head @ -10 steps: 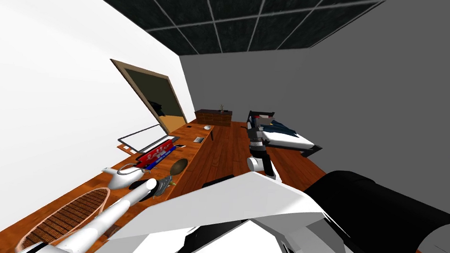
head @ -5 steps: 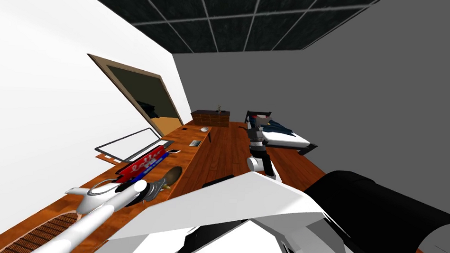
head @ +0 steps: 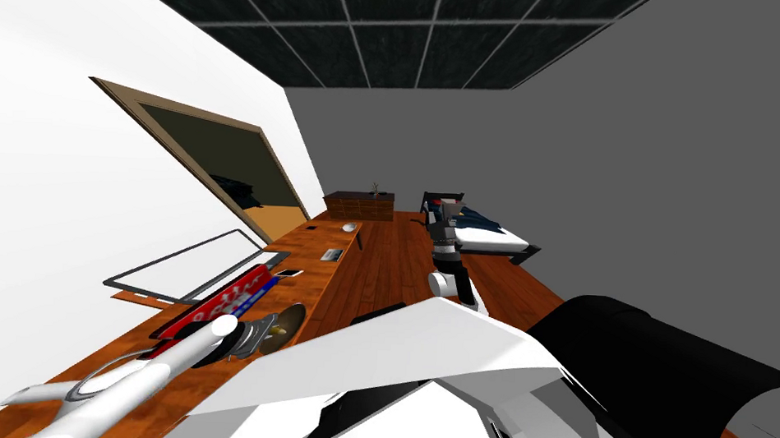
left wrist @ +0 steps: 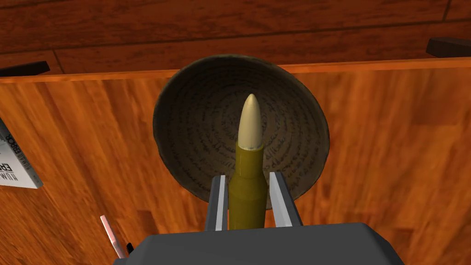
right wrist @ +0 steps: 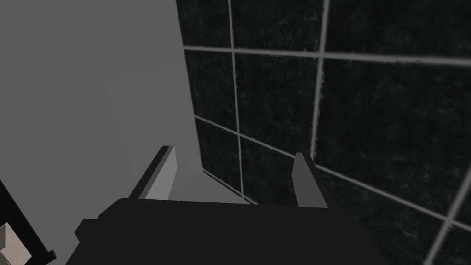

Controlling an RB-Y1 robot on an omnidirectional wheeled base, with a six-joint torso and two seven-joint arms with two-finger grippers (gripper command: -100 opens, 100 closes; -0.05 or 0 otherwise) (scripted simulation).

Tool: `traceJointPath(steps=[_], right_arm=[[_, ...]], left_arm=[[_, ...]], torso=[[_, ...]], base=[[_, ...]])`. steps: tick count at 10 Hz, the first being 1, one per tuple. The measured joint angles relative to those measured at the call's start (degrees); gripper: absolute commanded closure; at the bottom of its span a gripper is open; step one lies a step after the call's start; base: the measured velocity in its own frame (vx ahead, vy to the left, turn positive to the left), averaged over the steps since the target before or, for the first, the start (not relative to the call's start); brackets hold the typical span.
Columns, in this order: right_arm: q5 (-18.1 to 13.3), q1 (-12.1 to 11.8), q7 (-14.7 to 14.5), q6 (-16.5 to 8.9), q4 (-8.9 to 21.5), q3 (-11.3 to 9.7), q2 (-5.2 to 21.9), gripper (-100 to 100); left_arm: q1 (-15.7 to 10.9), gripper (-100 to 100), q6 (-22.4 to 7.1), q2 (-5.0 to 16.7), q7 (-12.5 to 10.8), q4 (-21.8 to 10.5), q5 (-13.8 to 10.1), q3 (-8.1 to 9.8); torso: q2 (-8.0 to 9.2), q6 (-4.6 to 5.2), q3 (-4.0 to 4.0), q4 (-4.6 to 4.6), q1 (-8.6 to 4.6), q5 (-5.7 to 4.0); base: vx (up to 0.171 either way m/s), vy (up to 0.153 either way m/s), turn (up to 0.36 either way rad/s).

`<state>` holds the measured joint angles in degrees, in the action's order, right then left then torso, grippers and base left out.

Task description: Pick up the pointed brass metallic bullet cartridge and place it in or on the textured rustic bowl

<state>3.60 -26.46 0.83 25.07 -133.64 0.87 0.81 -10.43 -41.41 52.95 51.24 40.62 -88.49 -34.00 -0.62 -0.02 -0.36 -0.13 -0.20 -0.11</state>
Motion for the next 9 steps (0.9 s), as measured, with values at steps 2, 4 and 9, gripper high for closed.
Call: traceJointPath(steps=[2,4,9], right_arm=[[0.00,0.01,0.00,0.00,0.00,0.00,0.00,0],[0.00,0.01,0.00,0.00,0.00,0.00,0.00,0],[0.00,0.04,0.00,-0.01,0.01,-0.01,0.00,0]], left_arm=[[0.38,-100,-0.97,1.08,-0.65,0.83,-0.67,-0.24],[0.36,-100,-0.94,1.06,-0.64,0.83,-0.66,-0.23],[0.00,-100,-1.21,0.89,-1.86,0.27,0.62,0.85]], torso=[[0.24,-0.06,0.11,0.00,0.03,0.05],[0.49,-0.08,0.26,0.06,-0.01,0.04],[0.80,0.02,0.43,0.13,0.11,0.05]], base=[[0.034,0.007,-0.012],[0.003,0.000,0.000],[-0.062,0.036,-0.166]])
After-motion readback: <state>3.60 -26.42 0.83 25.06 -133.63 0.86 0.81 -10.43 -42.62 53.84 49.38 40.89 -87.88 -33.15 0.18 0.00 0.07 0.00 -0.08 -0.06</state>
